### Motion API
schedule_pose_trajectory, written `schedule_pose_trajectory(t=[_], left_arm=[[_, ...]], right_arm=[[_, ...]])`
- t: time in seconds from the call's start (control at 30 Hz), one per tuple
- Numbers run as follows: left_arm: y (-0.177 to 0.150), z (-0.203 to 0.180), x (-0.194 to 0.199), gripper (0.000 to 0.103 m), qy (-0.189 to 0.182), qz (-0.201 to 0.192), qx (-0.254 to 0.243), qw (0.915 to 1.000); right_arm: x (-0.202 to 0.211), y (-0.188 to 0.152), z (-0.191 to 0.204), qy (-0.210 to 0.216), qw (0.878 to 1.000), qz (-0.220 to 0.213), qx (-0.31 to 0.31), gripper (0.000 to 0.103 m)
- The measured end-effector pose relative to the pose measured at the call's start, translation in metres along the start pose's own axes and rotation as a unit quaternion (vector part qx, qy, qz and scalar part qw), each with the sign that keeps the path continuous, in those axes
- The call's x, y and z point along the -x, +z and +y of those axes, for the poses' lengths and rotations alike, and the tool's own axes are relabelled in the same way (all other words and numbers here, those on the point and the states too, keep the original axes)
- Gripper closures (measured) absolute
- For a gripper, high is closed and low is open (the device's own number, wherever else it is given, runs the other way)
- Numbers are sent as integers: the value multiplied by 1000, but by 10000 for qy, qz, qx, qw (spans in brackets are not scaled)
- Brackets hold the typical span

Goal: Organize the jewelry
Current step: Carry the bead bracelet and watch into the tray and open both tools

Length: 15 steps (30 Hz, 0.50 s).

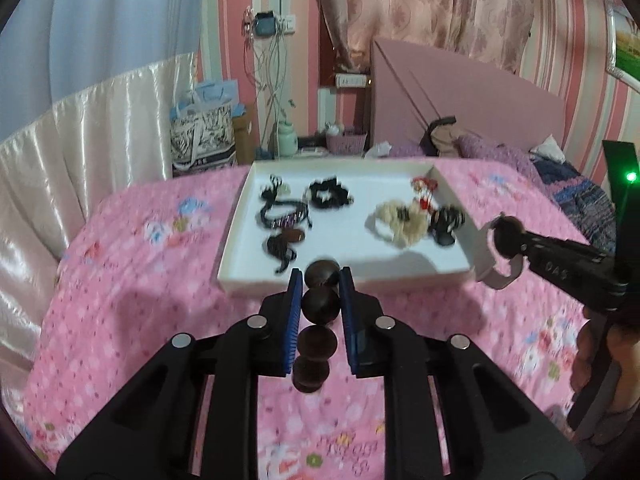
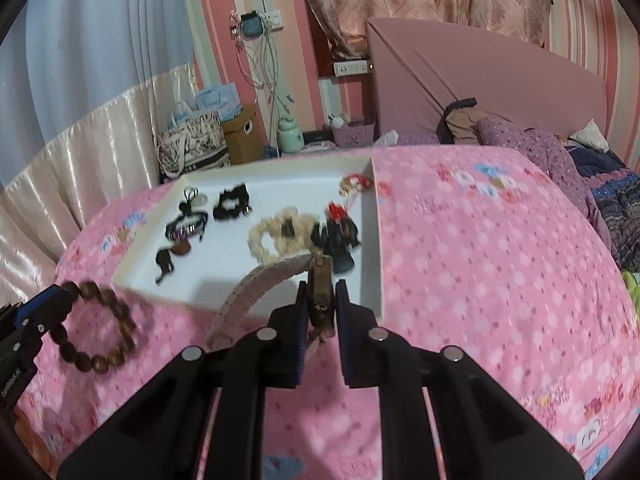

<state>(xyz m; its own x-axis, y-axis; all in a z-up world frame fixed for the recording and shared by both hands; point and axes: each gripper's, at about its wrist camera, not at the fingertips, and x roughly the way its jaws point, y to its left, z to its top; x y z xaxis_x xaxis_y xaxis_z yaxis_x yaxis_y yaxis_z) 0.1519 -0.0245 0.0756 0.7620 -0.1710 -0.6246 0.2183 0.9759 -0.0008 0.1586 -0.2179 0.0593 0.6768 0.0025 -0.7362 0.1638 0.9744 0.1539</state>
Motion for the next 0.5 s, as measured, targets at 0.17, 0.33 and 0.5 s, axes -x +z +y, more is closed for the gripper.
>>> schedule_pose_trajectory(t=[0.17,0.33,0.5], left_arm=[[18,1,-14,86,-158,-16,126,9998],[33,-4,-35,86,-238,50,146,9996],[47,-8,-54,86,-385,88,166,9991]], right_arm=[[-19,18,10,73,10000,44,-40,90],[-45,28,13,35,9998,144,-136,90],[-64,26,13,6,9996,225,-175,90]])
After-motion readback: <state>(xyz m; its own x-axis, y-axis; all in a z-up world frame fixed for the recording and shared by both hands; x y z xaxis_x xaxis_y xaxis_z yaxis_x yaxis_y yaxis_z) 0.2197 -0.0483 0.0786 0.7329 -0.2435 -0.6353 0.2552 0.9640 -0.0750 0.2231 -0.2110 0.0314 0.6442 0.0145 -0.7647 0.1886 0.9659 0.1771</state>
